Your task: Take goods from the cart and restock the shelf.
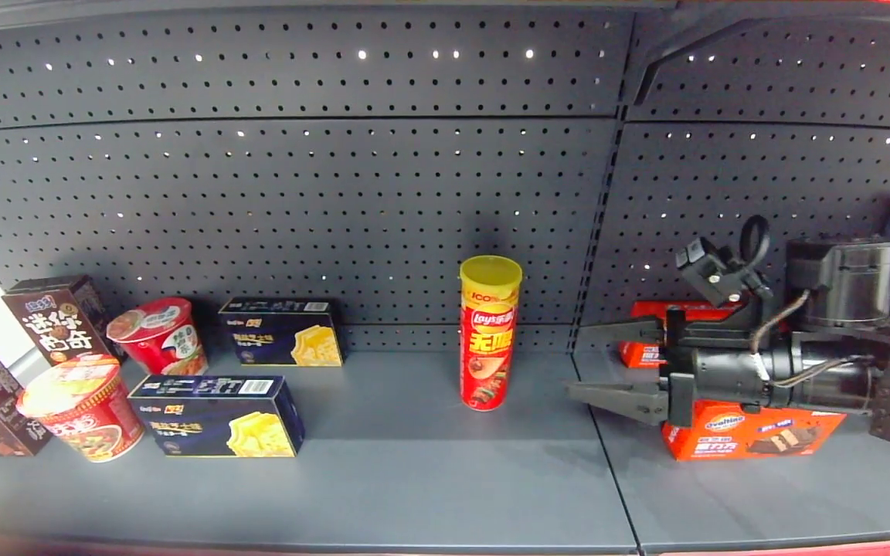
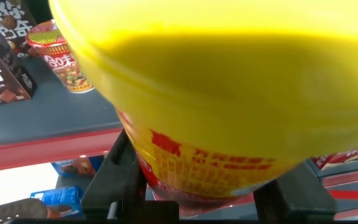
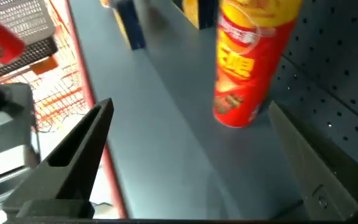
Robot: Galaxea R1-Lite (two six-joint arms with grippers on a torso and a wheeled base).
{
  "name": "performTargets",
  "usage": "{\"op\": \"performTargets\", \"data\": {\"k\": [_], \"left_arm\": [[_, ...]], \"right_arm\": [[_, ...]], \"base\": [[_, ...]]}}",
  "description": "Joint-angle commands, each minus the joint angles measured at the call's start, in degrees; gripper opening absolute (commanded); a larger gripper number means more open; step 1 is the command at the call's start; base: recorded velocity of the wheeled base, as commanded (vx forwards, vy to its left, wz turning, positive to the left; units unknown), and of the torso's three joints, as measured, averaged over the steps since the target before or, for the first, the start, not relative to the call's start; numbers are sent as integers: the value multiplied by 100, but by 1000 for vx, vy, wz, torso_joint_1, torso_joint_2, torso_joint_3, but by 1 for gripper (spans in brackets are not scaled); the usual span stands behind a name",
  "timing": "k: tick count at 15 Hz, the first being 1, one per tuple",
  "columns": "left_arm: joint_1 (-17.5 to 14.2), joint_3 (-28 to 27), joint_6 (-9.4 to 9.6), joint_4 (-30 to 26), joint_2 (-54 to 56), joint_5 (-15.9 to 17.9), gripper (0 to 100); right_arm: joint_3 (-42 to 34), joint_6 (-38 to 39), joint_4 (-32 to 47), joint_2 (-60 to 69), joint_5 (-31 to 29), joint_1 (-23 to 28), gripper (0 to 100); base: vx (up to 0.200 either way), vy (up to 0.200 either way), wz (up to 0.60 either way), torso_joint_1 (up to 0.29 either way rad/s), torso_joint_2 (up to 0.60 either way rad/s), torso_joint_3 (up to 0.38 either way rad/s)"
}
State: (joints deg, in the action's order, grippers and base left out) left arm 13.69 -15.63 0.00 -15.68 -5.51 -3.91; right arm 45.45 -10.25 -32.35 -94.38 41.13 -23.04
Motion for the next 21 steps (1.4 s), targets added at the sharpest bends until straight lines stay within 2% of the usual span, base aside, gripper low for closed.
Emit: {"op": "performTargets", "data": {"k": [1,8,18,21], "left_arm": [[-7,7,-9,-6,-11,-13,0],[-15,121,-9,12,-3,-57,0],[-15,253,-18,21,-3,-57,0],[-15,271,-18,12,-3,-66,0]], "right_arm": [[421,-29,-69,-828,79,45,100],[1001,-56,-104,-1627,0,45,100],[2267,-21,-96,-2673,-246,-69,100],[2364,-12,-122,-2840,-281,-122,100]], "base": [[0,0,0,0,0,0],[0,0,0,0,0,0],[0,0,0,0,0,0],[0,0,0,0,0,0]]}}
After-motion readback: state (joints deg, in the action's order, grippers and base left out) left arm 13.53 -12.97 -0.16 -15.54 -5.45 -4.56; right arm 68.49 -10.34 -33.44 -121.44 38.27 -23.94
